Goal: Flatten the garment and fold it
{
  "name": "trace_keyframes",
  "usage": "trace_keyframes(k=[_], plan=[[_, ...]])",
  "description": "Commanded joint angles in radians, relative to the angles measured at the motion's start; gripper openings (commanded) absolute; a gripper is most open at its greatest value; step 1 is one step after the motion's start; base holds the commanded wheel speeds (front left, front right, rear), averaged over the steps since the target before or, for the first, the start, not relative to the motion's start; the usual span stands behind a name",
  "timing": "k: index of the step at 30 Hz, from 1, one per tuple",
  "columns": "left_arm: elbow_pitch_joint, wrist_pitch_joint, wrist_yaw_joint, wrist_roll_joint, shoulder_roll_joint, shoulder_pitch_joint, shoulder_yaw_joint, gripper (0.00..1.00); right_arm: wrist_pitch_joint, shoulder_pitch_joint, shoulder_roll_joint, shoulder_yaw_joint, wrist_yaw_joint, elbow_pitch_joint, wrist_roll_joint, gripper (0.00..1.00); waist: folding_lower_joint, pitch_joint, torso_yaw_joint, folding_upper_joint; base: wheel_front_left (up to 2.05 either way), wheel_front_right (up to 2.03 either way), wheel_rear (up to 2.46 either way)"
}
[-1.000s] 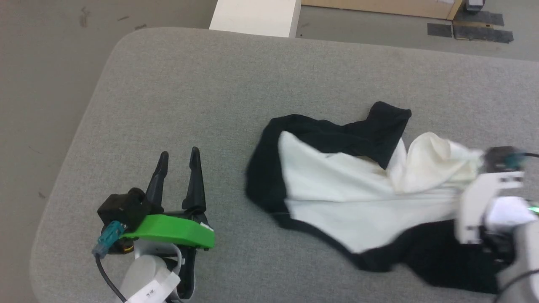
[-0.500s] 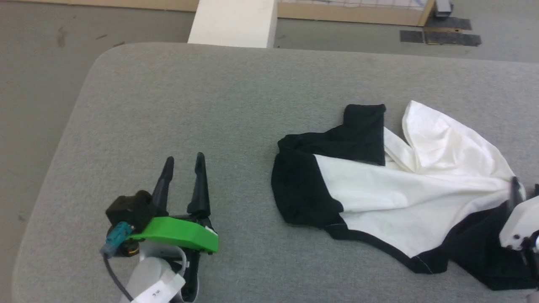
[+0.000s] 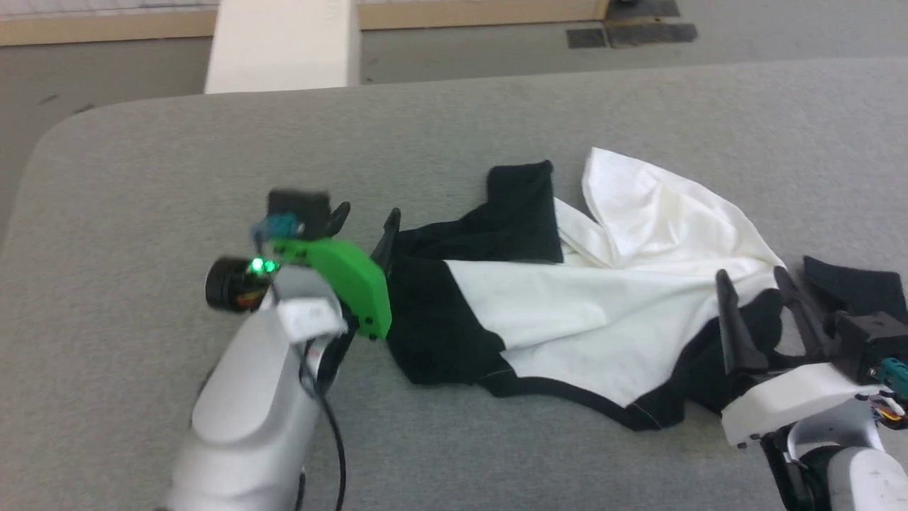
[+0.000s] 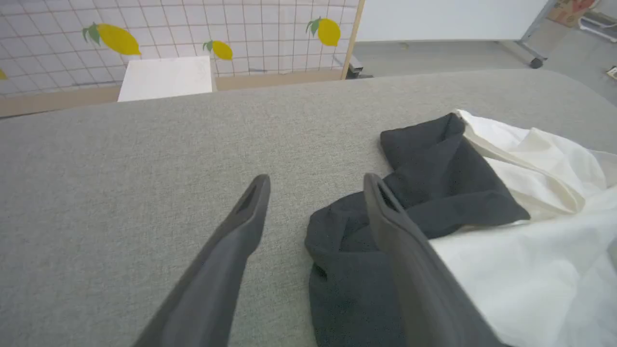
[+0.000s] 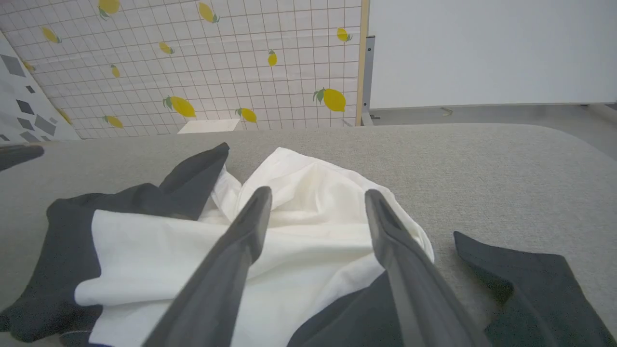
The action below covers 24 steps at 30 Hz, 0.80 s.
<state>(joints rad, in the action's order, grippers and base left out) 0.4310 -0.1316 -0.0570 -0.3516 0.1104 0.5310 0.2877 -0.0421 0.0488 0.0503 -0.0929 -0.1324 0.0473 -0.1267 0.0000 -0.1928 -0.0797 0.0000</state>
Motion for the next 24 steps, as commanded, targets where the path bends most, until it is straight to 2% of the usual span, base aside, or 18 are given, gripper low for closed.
trace_keyframes(k=[1, 3, 9, 13, 16, 17, 18, 20, 24], plan=[[0.025, -0.049, -0.007, 0.016, 0.016, 0.047, 0.015, 1.0, 0.007, -0.008, 0.0, 0.014, 0.002, 0.01, -0.011, 1.0, 0.0, -0.048, -0.06, 0.0, 0.0, 0.0, 0.0], [0.082, -0.162, -0.015, 0.055, 0.043, 0.115, 0.059, 1.0, 0.008, 0.001, 0.0, 0.045, 0.002, 0.018, -0.025, 1.0, 0.0, -0.065, -0.08, 0.0, 0.0, 0.0, 0.0], [0.205, -0.412, -0.041, 0.08, 0.077, 0.224, 0.127, 1.0, 0.016, 0.026, 0.0, 0.098, 0.002, 0.017, -0.05, 1.0, 0.0, -0.102, -0.124, 0.0, 0.0, 0.0, 0.0], [0.262, -0.558, -0.058, 0.064, 0.09, 0.246, 0.165, 1.0, 0.017, 0.029, 0.0, 0.11, 0.002, 0.006, -0.071, 1.0, 0.0, -0.108, -0.136, 0.0, 0.0, 0.0, 0.0], [0.278, -0.626, -0.063, 0.054, 0.102, 0.247, 0.186, 1.0, 0.023, 0.031, 0.0, 0.118, 0.002, -0.001, -0.087, 1.0, 0.0, -0.105, -0.137, 0.0, 0.0, 0.0, 0.0], [0.274, -0.628, -0.064, 0.049, 0.104, 0.245, 0.187, 0.2, 0.024, 0.031, 0.0, 0.119, 0.002, -0.003, -0.087, 1.0, 0.0, -0.101, -0.135, 0.0, 0.0, 0.0, 0.0], [0.267, -0.616, -0.064, 0.042, 0.104, 0.242, 0.181, 0.0, 0.025, 0.032, 0.0, 0.12, 0.002, -0.005, -0.089, 1.0, 0.0, -0.097, -0.131, 0.0, 0.0, 0.0, 0.0], [0.23, -0.52, -0.037, 0.015, 0.099, 0.227, 0.138, 0.0, 0.027, 0.032, 0.0, 0.122, 0.002, -0.008, -0.089, 1.0, 0.0, -0.083, -0.124, 0.0, 0.0, 0.0, 0.0], [0.14, -0.212, 0.073, -0.021, 0.082, 0.165, 0.019, 0.0, 0.022, 0.025, 0.0, 0.119, 0.002, -0.005, -0.077, 1.0, 0.0, -0.05, -0.091, 0.0, 0.0, 0.0, 0.0]])
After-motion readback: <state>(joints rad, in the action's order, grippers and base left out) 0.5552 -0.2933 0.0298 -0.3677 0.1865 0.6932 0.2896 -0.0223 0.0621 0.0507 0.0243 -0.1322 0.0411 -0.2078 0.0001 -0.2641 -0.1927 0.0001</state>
